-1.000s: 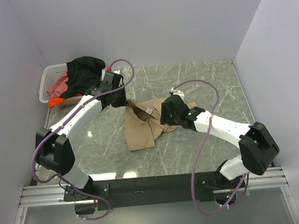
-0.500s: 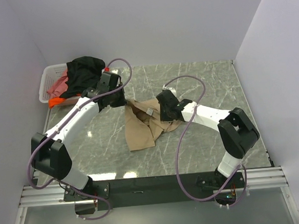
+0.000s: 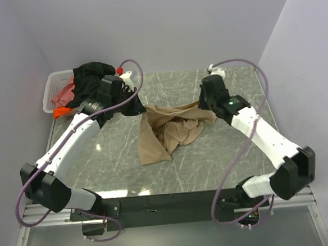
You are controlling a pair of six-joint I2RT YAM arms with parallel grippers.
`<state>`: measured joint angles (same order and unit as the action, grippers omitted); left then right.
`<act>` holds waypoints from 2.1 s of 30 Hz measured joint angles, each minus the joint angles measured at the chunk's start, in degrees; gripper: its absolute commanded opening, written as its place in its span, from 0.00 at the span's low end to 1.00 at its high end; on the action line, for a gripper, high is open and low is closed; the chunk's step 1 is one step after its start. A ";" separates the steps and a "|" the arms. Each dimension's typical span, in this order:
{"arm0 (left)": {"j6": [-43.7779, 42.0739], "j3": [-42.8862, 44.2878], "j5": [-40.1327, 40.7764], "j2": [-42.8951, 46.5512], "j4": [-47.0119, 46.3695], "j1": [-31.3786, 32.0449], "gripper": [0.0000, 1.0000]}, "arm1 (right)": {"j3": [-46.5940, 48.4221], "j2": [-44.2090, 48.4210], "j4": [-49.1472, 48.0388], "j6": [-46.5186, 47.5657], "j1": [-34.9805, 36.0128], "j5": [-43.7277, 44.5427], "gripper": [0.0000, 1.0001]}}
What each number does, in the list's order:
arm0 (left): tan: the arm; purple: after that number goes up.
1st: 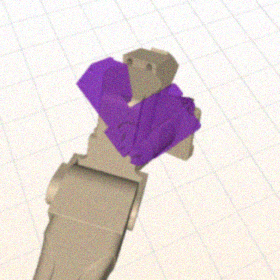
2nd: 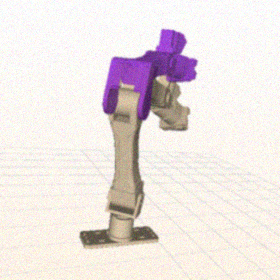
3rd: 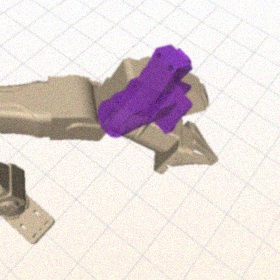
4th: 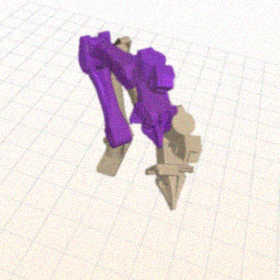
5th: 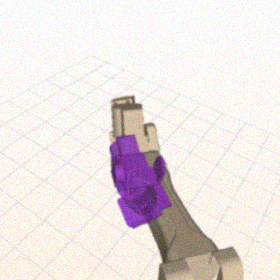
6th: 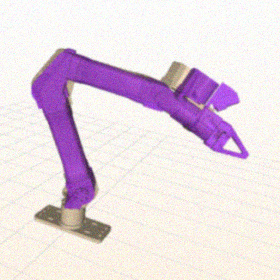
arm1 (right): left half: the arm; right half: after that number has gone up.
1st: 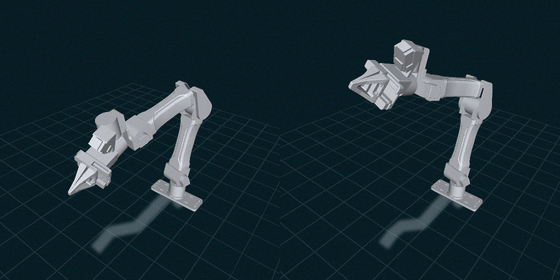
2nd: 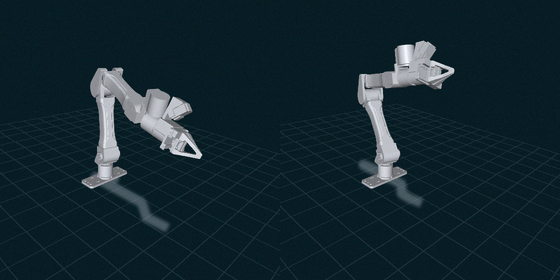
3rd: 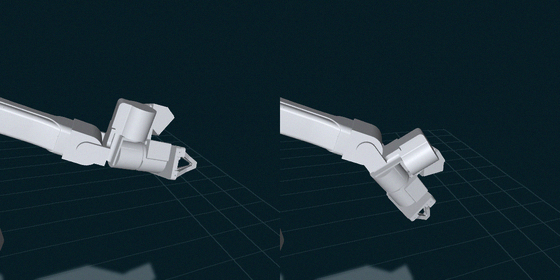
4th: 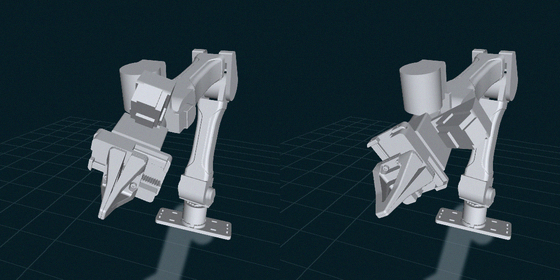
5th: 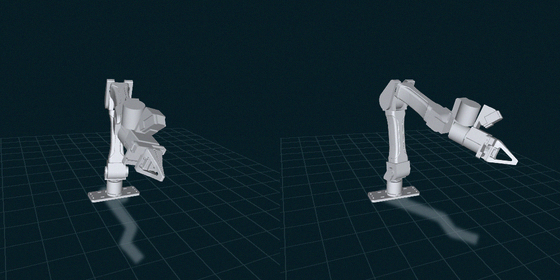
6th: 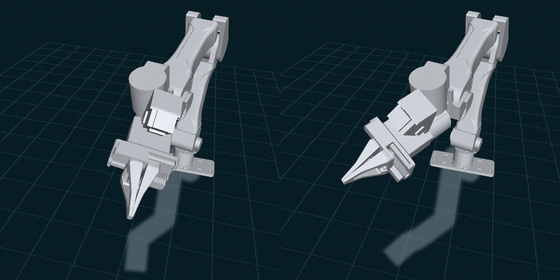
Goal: Fold and stack the t-shirts
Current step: Flatten the tshirt out
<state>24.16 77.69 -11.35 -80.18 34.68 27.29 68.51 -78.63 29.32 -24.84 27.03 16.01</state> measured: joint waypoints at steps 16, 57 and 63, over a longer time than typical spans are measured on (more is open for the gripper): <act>2.47 0.55 -0.52 4.74 -5.40 0.94 0.19 | 27.12 -4.07 5.86 7.80 -1.57 4.63 0.00; 18.60 -15.28 9.79 -16.65 -8.52 17.79 0.61 | -9.40 8.81 2.25 -4.17 -2.16 -15.65 0.57; 18.75 -14.36 10.21 -19.32 -9.27 18.16 0.30 | -11.67 10.56 1.73 -4.35 -2.16 -15.67 0.57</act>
<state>42.92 63.33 -1.15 -99.50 25.41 45.45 56.84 -68.07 31.05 -29.19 24.86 0.34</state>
